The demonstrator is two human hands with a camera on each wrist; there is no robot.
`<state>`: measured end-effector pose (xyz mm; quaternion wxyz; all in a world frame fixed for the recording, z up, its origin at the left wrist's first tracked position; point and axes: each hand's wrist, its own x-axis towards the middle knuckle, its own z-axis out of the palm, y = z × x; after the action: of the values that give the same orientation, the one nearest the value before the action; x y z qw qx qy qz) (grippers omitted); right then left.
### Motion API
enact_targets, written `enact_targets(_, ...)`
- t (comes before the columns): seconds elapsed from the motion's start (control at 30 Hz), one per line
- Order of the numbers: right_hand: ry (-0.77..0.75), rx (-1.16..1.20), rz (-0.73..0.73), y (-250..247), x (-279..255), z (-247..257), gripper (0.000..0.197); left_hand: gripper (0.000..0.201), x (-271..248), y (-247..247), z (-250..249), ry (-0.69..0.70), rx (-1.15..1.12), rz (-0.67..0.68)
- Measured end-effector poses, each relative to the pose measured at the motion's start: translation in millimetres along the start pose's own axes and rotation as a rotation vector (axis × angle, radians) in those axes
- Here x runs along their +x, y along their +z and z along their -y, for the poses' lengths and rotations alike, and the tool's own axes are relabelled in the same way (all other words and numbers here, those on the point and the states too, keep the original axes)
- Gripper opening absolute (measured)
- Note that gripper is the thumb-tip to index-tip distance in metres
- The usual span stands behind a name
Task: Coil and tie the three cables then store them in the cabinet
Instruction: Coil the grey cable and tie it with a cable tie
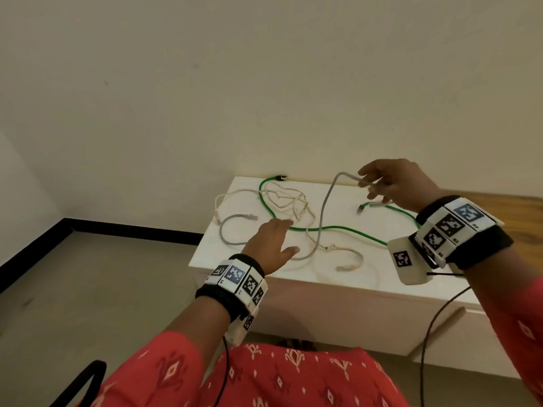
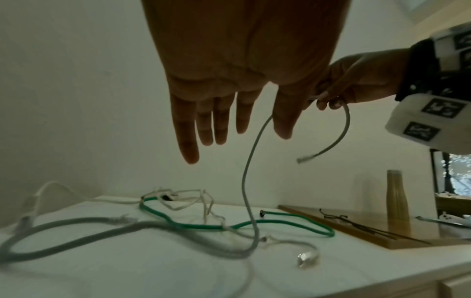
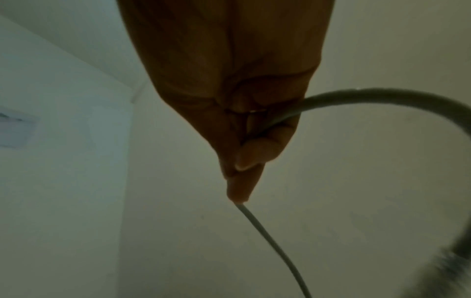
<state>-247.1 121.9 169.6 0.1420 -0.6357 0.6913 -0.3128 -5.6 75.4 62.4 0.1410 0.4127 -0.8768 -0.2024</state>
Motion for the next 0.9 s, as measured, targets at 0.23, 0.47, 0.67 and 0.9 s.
enact_targets(0.23, -0.040, 0.358, 0.288, 3.5, -61.0, 56.2, 0.020, 0.056, -23.3, -28.4, -57.6, 0.255, -0.275, -0.293)
enact_targets(0.47, -0.051, 0.737, 0.266, -3.7, -99.6, 62.6, 0.028, 0.026, -42.9, -35.7, -85.7, 0.272, -0.643, -0.368)
enact_targets(0.67, -0.056, 1.167, 0.343, 8.2, -132.3, 25.6, 0.041, 0.035, -41.8, -45.6, -93.0, 0.072, -1.002, -0.425)
enact_targets(0.9, -0.085, 1.773, 0.480, 15.5, -134.9, 34.3, 0.030, 0.034, -41.5, -35.0, -94.0, -0.157, -0.948, -0.439)
